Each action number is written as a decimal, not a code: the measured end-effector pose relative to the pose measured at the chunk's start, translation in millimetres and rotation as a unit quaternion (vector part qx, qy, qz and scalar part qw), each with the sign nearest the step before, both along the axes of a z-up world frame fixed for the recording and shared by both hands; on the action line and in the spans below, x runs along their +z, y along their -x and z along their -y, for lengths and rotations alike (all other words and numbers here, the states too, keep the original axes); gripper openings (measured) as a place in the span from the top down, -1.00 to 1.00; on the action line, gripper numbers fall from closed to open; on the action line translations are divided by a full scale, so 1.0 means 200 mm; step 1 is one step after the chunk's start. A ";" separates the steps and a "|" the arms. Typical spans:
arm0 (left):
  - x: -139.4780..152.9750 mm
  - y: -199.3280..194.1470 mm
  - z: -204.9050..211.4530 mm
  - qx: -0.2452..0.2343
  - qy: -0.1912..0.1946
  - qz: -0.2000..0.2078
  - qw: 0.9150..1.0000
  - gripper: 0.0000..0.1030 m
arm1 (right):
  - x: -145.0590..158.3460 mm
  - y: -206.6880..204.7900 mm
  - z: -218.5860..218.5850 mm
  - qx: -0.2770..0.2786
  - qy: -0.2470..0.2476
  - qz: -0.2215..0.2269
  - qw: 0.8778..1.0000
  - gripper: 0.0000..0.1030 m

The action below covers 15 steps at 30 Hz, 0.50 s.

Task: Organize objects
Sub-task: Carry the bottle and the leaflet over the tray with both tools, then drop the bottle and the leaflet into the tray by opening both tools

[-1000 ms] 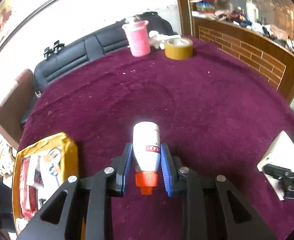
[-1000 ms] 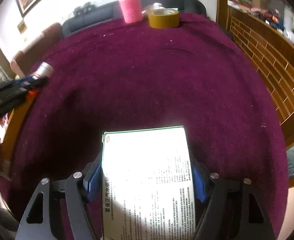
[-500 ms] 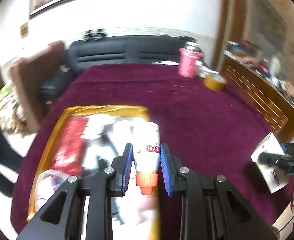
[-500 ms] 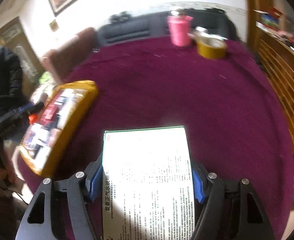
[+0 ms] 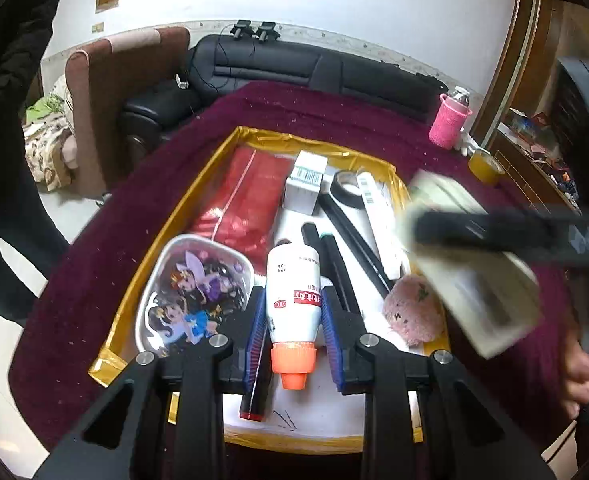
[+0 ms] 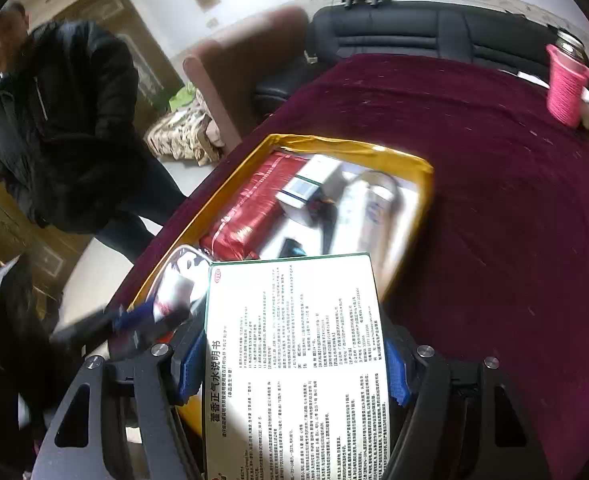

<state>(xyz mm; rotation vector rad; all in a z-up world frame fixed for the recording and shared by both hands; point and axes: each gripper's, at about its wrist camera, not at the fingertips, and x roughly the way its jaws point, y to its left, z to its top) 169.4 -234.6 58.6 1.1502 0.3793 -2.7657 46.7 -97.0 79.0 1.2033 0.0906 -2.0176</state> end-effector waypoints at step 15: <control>0.12 -0.11 0.10 0.012 0.003 -0.071 0.997 -0.39 | -0.06 0.14 0.30 -0.028 -0.063 -0.063 0.996 -0.57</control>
